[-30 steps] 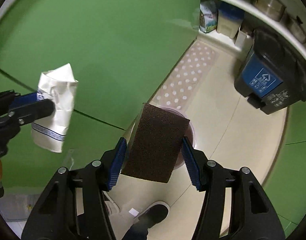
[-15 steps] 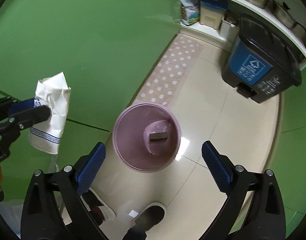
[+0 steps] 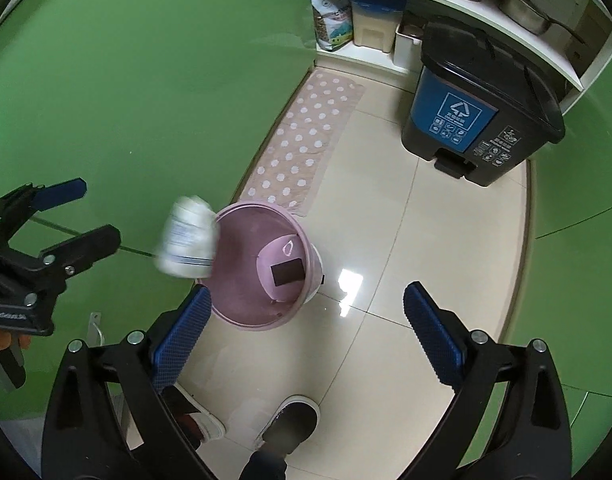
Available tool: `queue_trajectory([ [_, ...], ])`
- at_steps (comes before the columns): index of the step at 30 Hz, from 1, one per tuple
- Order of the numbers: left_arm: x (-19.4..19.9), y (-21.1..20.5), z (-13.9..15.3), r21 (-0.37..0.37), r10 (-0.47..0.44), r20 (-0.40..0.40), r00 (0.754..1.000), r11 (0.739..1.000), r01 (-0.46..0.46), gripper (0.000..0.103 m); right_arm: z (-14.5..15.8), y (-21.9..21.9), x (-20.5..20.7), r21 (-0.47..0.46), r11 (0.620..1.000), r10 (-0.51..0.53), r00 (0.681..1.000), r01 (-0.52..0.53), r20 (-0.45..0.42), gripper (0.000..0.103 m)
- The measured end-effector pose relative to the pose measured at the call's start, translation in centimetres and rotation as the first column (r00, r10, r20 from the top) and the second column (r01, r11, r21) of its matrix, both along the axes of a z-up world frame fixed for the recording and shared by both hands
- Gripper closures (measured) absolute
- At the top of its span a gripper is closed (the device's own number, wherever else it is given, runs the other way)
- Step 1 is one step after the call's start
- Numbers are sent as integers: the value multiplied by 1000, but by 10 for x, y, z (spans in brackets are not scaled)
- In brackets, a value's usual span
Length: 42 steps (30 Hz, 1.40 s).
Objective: Collect trash
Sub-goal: 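Carry both items to the pink wastebasket and open both grippers to drop them, then swing both tools back toward the mat of trash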
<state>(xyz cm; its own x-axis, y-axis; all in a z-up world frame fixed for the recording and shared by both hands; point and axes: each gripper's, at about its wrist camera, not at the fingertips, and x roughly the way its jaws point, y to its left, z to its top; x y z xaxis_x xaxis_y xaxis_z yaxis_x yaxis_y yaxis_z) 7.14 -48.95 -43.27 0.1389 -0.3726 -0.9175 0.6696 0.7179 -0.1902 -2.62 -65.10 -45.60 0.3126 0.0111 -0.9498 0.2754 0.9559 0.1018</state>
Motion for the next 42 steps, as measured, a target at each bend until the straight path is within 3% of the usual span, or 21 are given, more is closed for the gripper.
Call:
queue_trajectory([
  [9,-6,-3,-4,41,-3,-9,1000,999,4,6,2,-4,-8,0,1000,-21,1000,21,-2,7],
  [15,-15,3,24,52,-1,2,1000,999,1,6,28,-1,-17,-6,999,-31,1000,31,2,7],
  [20,-29,14,75,38,7,15,1000,999,-7,6,84,9,-31,-29,999,-37,999,37,12,7],
  [31,-64,78,245,-48,106,121,987,994,-101,6,254,63,-65,-58,997,51,992,-45,116,4],
  [36,-75,130,313,-92,198,198,960,979,-183,6,326,104,-64,-72,988,152,969,-140,197,3],
  [42,-80,205,365,-127,331,269,905,943,-307,6,389,176,-42,-72,955,298,909,-289,291,3],
])
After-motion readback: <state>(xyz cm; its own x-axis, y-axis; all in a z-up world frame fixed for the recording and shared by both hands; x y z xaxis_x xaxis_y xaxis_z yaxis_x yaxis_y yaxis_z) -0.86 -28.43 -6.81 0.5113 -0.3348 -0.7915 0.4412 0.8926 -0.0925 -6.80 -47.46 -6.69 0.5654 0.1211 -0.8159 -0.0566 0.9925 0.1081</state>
